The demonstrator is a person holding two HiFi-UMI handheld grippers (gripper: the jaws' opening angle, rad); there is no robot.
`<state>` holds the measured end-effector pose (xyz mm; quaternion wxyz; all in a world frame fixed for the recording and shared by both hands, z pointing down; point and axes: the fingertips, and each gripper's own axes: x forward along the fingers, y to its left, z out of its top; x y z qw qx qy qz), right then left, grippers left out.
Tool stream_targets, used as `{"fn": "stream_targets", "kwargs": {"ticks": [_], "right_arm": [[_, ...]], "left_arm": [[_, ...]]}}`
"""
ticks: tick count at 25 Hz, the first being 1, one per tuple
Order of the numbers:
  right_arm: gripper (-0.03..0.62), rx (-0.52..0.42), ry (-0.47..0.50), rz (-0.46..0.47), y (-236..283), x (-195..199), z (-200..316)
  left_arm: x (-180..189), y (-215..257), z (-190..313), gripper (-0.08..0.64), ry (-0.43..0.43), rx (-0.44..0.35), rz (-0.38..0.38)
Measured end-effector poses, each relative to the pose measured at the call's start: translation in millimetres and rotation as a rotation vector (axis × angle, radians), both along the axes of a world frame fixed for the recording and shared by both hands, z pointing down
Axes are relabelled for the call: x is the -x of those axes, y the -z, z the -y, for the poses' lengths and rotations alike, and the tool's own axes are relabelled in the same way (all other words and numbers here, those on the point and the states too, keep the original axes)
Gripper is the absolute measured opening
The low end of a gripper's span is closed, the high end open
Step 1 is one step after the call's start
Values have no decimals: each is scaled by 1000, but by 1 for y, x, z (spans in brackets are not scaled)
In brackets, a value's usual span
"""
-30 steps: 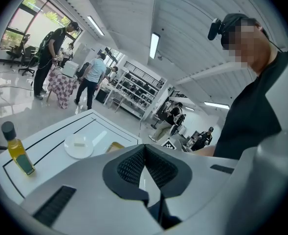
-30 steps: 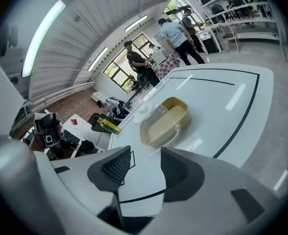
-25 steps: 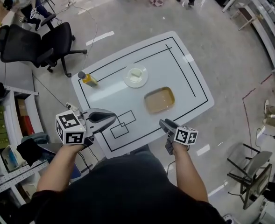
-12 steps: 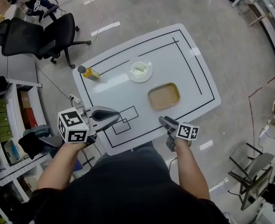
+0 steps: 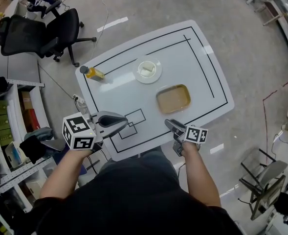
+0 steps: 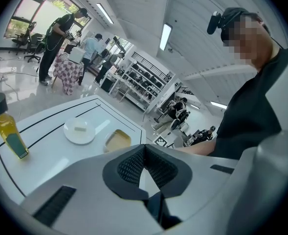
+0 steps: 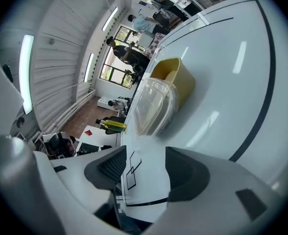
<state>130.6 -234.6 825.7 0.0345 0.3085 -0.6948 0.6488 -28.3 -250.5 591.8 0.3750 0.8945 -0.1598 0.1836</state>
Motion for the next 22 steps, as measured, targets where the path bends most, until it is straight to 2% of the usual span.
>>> {"fn": "stream_targets", "kwargs": {"ticks": [7,14,22], "right_arm": [[262,3,-3,21,-5,6,8],[262,30,-46,77,-4,10,16],[202,28,-71,76,-7,10,21]], "left_arm": [[5,-8,1,21,12,15,9],[7,-13,1,21,10,24,19],[10,-22,0,21,-2,18,56]]}}
